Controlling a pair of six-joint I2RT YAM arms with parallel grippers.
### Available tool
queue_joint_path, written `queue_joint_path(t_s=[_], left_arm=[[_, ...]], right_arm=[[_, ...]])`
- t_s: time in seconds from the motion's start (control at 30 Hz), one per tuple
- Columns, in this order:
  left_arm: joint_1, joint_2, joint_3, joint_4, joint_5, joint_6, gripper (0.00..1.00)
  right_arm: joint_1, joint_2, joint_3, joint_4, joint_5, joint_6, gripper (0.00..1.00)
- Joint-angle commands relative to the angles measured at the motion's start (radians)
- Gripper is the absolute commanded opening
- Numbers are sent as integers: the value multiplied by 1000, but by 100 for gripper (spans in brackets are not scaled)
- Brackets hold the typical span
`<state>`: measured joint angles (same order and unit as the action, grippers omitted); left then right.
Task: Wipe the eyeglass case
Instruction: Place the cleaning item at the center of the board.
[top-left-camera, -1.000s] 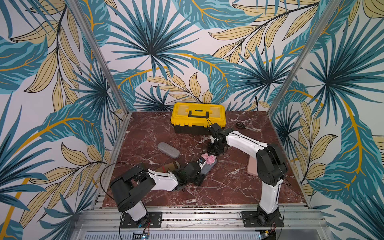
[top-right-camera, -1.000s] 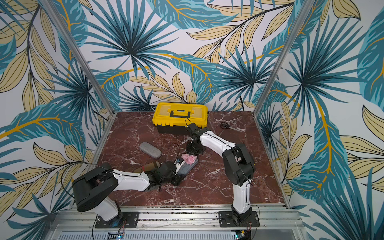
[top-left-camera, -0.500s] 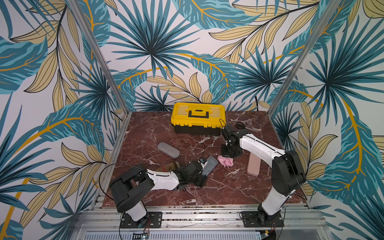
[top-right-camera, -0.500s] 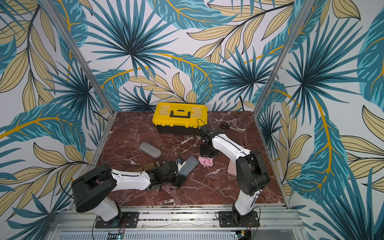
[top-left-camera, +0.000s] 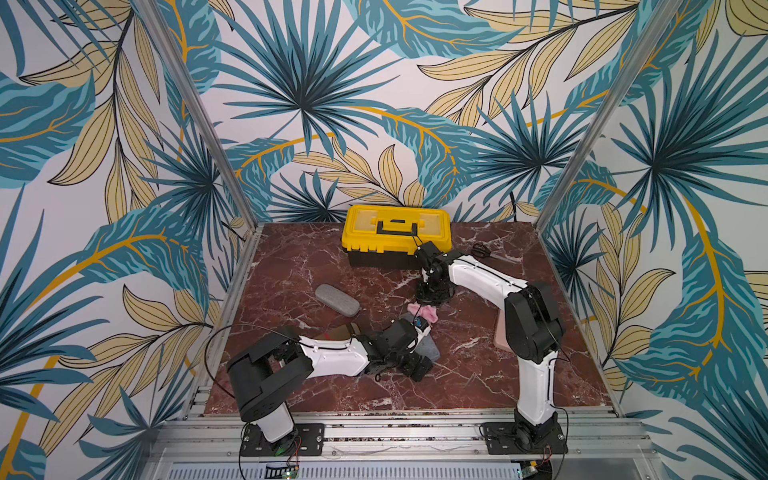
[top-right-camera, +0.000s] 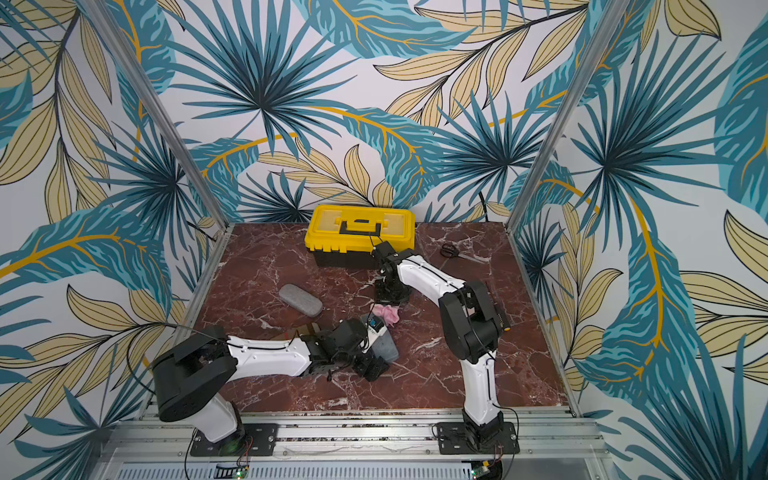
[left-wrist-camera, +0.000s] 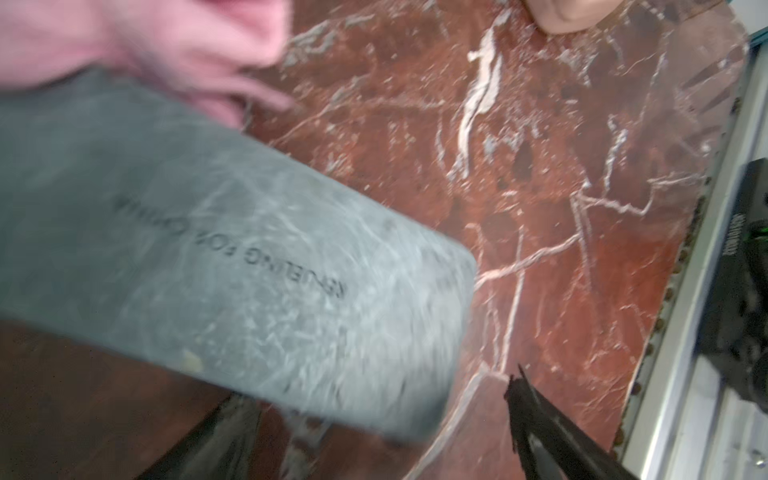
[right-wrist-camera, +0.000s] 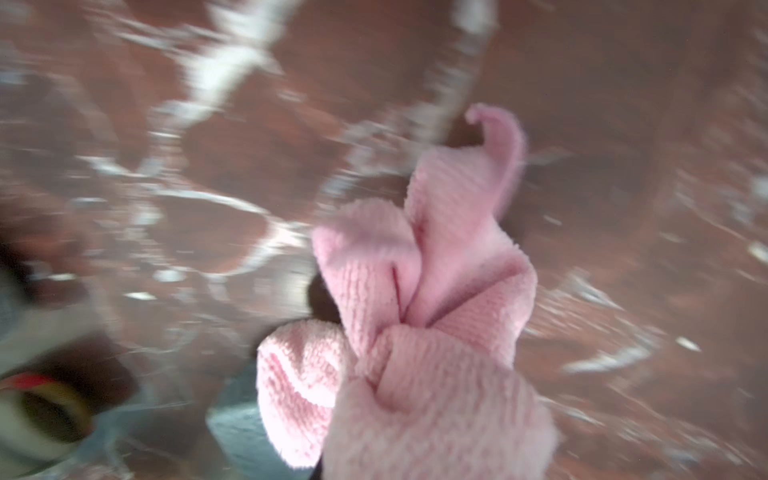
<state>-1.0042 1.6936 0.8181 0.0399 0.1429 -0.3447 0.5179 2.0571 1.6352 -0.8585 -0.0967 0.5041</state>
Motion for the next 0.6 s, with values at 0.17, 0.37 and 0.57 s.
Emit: queue_joint_path(t_s=[0.17, 0.37, 0.57], left_arm=[[-10, -46, 80, -15, -24, 85, 96], [35, -189, 41, -166, -234, 163, 99], [125, -274, -67, -6, -292, 232, 100]], right_arm=[[-8, 4, 43, -45, -118, -32, 0], [-74, -165, -55, -95, -12, -77, 0], [-112, -351, -285, -88, 50, -54, 0]])
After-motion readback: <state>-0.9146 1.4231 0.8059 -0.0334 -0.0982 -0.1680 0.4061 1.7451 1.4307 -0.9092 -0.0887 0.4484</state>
